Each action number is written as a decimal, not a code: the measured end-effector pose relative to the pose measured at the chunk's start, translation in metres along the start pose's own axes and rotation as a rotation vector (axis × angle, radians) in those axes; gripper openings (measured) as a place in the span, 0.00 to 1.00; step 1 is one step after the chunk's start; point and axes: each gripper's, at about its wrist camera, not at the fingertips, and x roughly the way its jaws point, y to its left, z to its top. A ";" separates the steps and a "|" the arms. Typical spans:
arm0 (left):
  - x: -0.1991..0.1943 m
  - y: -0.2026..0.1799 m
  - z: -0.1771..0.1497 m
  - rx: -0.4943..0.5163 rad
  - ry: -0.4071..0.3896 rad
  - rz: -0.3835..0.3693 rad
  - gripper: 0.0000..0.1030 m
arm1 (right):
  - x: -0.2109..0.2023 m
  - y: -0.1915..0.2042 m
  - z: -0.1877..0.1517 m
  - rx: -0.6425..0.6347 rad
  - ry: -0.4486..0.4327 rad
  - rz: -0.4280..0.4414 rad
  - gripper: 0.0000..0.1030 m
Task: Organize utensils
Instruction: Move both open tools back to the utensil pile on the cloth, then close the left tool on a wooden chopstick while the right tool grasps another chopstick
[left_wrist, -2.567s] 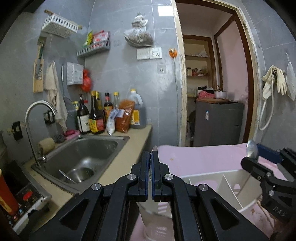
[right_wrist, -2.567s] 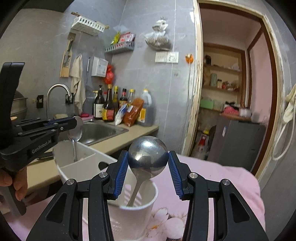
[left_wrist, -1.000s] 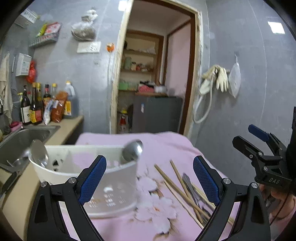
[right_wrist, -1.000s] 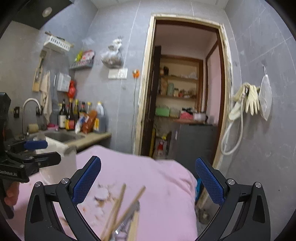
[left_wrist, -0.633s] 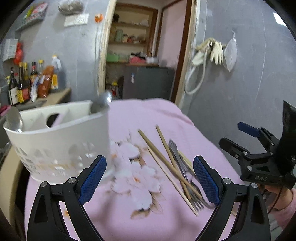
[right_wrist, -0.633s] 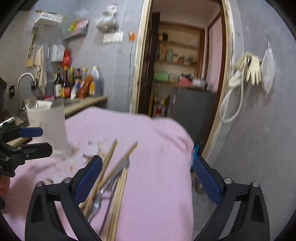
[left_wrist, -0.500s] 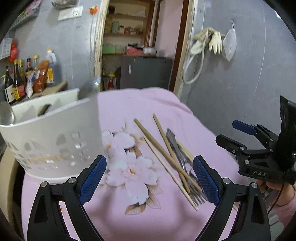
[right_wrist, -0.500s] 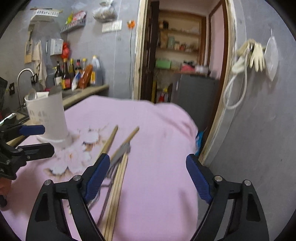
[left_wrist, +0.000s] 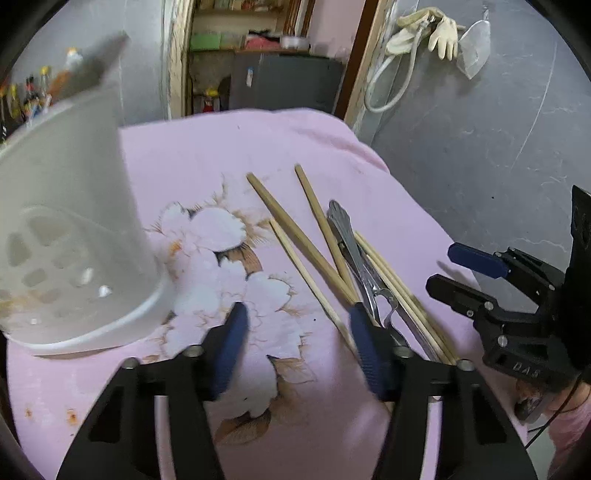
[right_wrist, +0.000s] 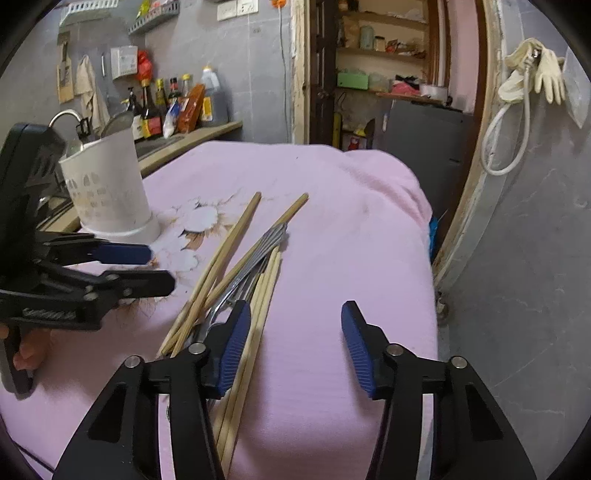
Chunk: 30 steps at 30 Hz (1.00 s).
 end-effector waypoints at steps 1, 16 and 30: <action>0.005 0.001 0.002 -0.011 0.023 -0.010 0.39 | 0.002 0.000 0.000 -0.001 0.012 0.004 0.45; 0.025 0.014 0.023 -0.090 0.070 -0.040 0.23 | 0.021 0.006 0.005 -0.010 0.082 0.017 0.34; 0.036 0.012 0.033 -0.068 0.081 0.017 0.13 | 0.037 0.003 0.019 0.007 0.098 0.015 0.31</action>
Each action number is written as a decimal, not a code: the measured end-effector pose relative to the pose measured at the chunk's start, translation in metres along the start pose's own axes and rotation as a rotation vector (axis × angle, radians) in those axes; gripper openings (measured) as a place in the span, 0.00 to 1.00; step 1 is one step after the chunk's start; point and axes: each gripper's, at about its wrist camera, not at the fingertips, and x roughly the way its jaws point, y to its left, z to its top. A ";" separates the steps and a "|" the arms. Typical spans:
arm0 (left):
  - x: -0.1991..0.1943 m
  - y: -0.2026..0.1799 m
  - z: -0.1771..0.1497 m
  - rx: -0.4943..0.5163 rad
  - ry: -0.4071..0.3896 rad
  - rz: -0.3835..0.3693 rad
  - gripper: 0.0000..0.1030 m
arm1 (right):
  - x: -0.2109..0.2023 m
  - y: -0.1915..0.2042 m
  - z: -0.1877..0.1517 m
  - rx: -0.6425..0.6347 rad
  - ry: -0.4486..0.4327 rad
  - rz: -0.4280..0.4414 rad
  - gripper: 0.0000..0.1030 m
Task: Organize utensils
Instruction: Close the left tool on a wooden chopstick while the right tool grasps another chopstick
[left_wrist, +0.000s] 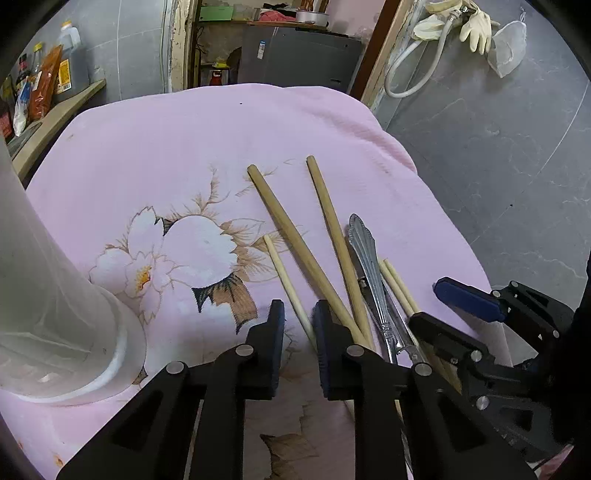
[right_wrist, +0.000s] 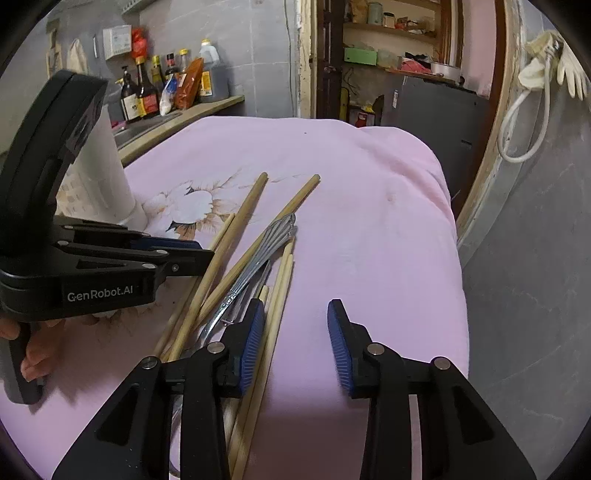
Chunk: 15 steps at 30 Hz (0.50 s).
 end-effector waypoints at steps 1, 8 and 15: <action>0.000 -0.001 -0.001 -0.002 -0.002 -0.002 0.12 | -0.001 -0.002 0.000 0.011 -0.004 0.007 0.31; -0.001 -0.003 -0.004 -0.003 -0.014 -0.011 0.12 | -0.004 -0.012 -0.002 0.074 -0.018 0.042 0.31; -0.001 -0.004 -0.005 0.000 -0.019 -0.006 0.11 | -0.004 -0.013 -0.002 0.074 -0.019 0.009 0.27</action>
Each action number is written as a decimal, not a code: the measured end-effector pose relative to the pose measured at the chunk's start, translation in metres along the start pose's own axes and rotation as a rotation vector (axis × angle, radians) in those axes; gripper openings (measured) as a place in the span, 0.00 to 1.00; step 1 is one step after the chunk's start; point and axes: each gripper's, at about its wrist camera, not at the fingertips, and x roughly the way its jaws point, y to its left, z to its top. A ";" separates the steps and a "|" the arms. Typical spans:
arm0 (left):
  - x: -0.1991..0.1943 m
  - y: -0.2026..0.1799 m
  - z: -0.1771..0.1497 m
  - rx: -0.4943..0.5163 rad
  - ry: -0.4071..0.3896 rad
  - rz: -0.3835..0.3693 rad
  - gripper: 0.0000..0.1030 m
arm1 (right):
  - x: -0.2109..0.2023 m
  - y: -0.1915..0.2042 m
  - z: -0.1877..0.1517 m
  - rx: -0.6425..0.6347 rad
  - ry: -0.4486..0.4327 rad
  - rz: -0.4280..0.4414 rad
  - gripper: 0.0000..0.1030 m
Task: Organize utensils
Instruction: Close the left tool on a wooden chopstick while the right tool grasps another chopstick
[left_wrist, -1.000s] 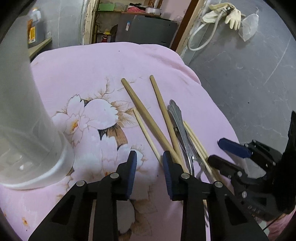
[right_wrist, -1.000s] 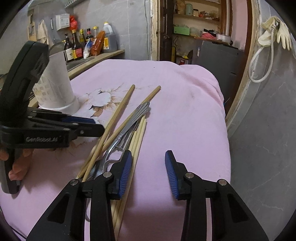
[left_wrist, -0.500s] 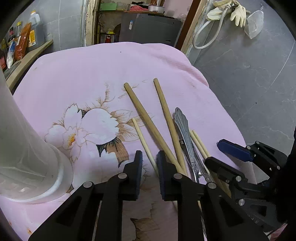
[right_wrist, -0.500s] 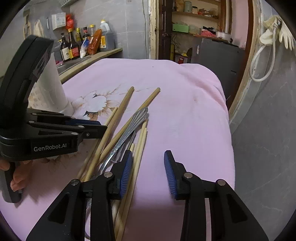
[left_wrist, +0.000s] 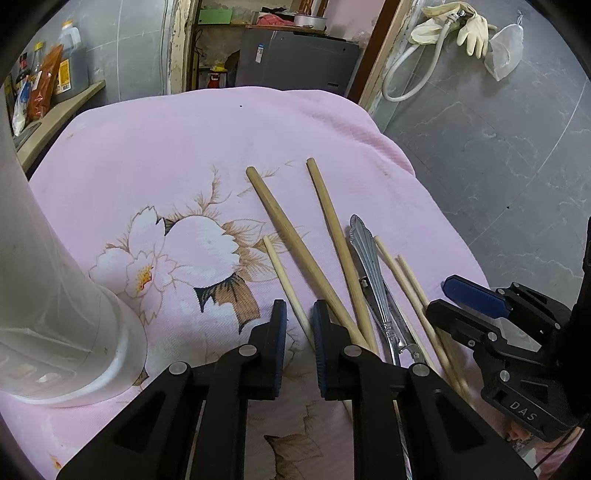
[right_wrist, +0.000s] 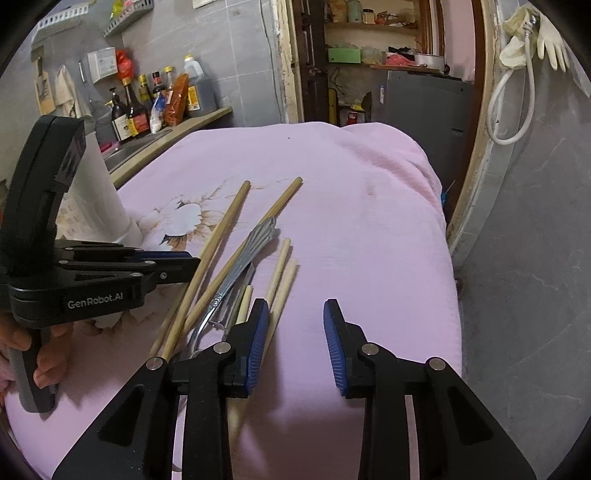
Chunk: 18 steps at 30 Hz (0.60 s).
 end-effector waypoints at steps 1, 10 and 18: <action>0.000 0.000 0.000 0.000 0.000 0.000 0.11 | 0.000 0.000 0.000 -0.005 0.001 -0.006 0.27; 0.004 -0.003 0.007 0.043 0.034 0.004 0.11 | 0.016 0.005 0.008 -0.012 0.064 0.017 0.24; 0.005 -0.003 0.010 0.034 0.074 -0.019 0.04 | 0.020 -0.010 0.014 0.137 0.116 0.099 0.07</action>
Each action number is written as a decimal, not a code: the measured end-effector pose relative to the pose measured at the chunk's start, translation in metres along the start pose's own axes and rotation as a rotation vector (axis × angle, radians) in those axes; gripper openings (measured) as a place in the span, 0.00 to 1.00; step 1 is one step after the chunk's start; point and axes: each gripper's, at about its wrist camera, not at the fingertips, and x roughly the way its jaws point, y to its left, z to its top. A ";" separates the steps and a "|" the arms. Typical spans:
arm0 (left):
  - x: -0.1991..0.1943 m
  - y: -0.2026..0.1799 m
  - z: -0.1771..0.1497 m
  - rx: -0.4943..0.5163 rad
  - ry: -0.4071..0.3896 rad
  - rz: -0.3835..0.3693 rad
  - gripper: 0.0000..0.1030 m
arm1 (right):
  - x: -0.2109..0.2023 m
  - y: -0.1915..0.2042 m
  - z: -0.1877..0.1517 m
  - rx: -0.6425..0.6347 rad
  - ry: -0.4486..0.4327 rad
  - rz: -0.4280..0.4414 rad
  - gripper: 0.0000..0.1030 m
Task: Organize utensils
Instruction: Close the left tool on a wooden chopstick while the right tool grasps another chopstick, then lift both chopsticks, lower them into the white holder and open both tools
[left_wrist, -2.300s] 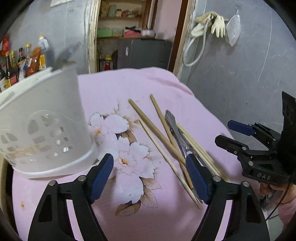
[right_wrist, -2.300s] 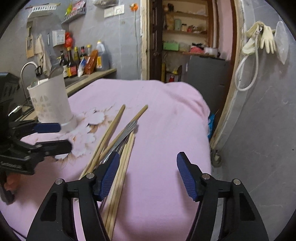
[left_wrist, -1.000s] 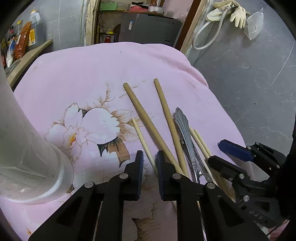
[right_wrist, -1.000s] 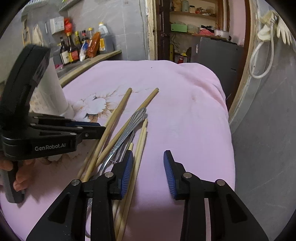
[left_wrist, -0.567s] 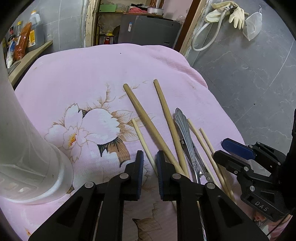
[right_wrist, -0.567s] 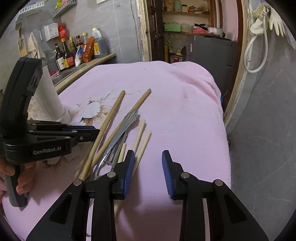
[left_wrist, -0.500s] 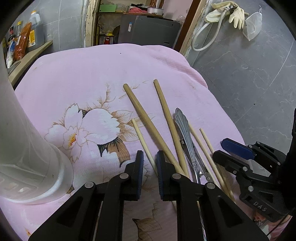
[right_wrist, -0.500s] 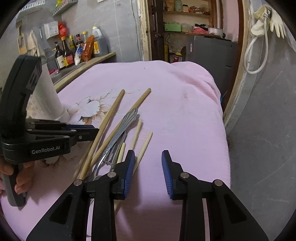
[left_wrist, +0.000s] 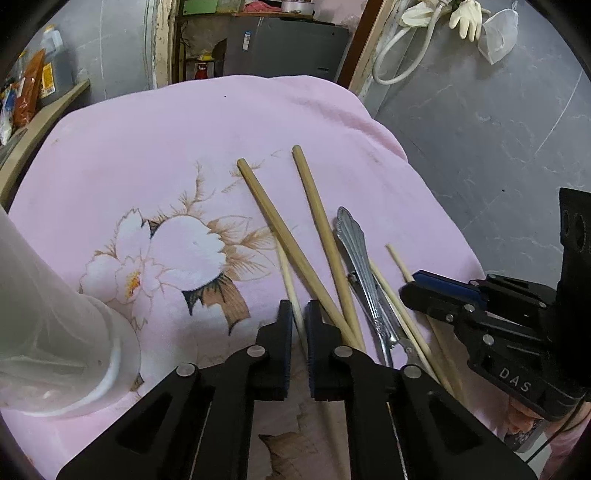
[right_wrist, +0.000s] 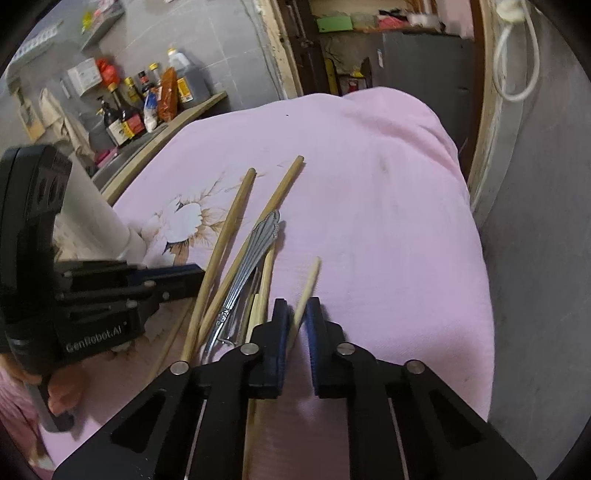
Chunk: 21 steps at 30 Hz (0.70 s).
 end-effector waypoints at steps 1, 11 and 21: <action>-0.001 0.000 -0.001 -0.008 0.004 -0.001 0.04 | 0.000 0.000 0.000 0.011 0.001 0.004 0.06; -0.018 0.006 -0.022 -0.056 0.009 -0.025 0.02 | -0.022 -0.002 -0.017 0.092 -0.083 0.094 0.03; -0.061 -0.002 -0.054 -0.010 -0.167 -0.029 0.02 | -0.063 0.025 -0.034 -0.030 -0.319 0.083 0.03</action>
